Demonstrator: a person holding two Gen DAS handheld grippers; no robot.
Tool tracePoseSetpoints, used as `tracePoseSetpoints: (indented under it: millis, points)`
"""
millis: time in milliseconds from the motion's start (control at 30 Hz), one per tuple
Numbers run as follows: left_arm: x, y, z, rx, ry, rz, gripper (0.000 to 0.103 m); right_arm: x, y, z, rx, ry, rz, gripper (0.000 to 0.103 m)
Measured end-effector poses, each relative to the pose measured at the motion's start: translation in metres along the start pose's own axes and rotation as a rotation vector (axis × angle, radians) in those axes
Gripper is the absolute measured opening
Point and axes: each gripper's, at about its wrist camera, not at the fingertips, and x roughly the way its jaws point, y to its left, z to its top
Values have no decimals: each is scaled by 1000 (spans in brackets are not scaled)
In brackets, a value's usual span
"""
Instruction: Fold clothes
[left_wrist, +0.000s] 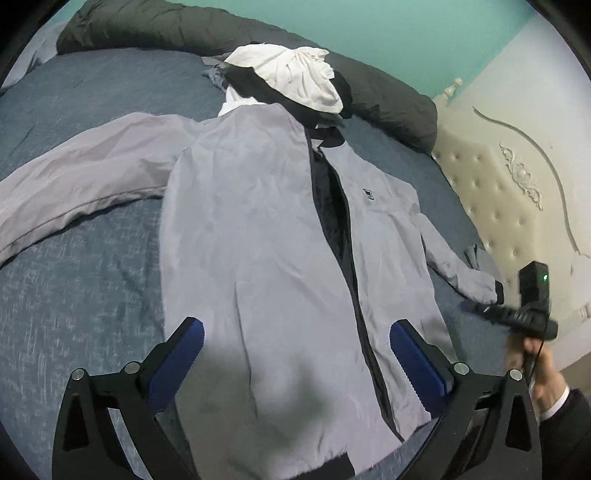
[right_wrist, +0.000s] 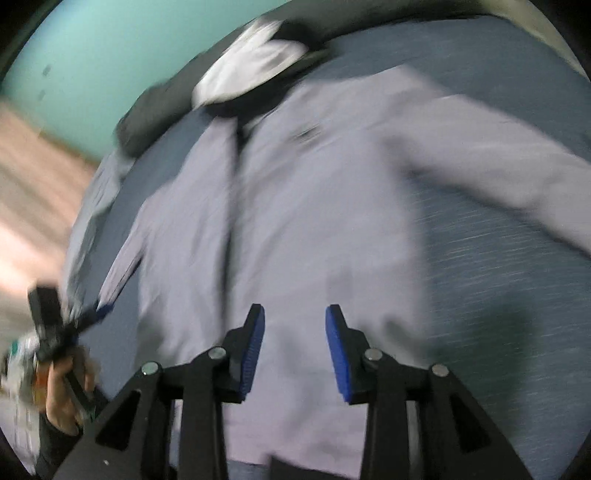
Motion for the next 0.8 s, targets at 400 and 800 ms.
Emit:
tracePoseSetpoints:
  millis: [400, 800]
  points:
    - [39, -9, 4, 23, -82, 47, 103, -145, -202, 34, 291, -334, -287, 34]
    - [72, -6, 0, -3, -96, 46, 103, -165, -274, 5, 522, -406, -360, 34]
